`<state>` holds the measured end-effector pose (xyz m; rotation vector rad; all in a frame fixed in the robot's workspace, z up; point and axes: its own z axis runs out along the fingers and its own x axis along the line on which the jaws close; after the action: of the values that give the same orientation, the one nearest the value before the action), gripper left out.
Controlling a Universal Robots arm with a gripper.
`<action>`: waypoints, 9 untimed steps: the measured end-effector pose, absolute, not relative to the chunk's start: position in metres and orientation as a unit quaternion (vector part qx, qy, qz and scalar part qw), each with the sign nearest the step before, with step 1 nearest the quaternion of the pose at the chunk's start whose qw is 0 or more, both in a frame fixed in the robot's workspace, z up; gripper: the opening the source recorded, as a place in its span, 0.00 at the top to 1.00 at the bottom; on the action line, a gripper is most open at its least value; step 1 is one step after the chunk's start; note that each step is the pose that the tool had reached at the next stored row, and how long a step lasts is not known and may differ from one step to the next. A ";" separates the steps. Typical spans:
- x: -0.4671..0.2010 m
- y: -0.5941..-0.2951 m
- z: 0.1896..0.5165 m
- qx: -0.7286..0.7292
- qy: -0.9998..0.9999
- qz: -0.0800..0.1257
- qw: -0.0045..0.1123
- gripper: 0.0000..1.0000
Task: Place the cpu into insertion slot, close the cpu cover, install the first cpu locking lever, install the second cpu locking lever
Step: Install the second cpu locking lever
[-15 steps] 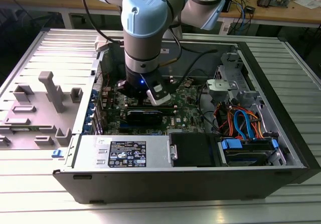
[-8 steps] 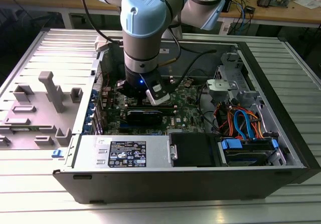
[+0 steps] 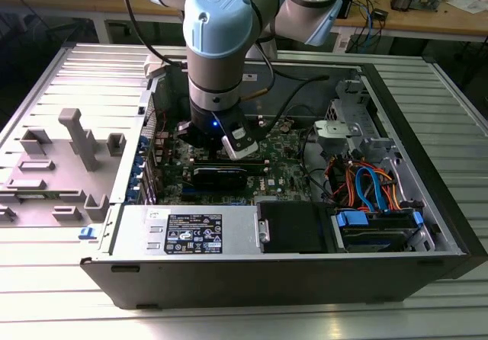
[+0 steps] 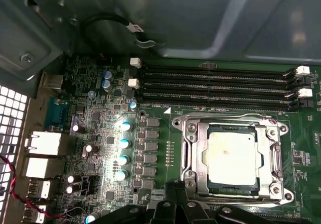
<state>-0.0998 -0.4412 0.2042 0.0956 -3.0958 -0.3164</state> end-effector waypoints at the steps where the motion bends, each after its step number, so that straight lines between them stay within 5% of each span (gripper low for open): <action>1: -0.100 -0.441 0.204 0.031 -0.994 -0.102 0.014 0.89; 9: -0.100 -0.440 0.202 0.031 -0.994 -0.104 0.014 0.89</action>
<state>-0.1000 -0.4396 0.2022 0.0958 -3.0950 -0.3250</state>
